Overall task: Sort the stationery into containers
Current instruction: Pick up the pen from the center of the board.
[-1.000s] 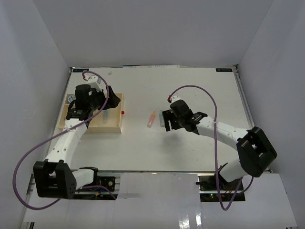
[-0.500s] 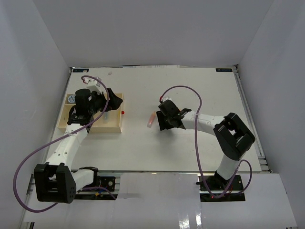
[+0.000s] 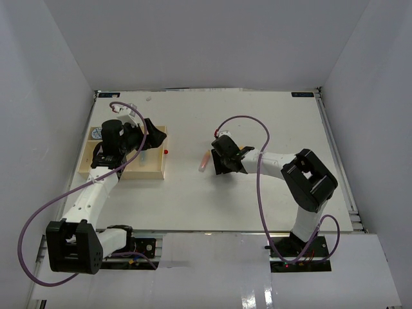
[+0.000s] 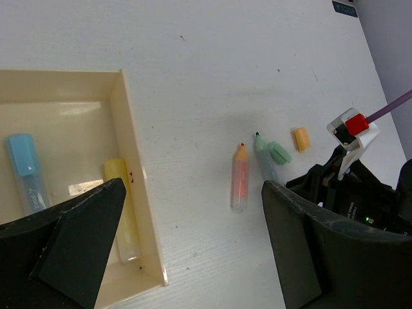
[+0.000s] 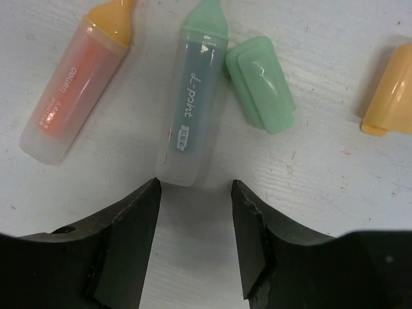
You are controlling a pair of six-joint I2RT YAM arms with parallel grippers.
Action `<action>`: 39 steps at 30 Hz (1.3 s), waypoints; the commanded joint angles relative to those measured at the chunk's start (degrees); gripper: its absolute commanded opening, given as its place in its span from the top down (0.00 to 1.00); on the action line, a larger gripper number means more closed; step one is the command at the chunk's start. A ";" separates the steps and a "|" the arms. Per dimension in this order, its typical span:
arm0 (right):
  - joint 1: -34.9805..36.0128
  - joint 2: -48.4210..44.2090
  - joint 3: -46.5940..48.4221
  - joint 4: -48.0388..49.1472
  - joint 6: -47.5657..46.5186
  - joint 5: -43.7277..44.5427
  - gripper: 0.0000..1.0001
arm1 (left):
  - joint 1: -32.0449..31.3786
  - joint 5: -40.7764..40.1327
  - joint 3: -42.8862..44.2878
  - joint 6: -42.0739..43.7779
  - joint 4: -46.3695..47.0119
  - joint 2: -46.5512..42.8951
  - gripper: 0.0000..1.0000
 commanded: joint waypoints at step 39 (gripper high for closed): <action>2.23 3.99 1.63 1.93 5.10 6.18 0.76 | -0.25 7.86 -1.17 -5.85 4.09 0.18 0.03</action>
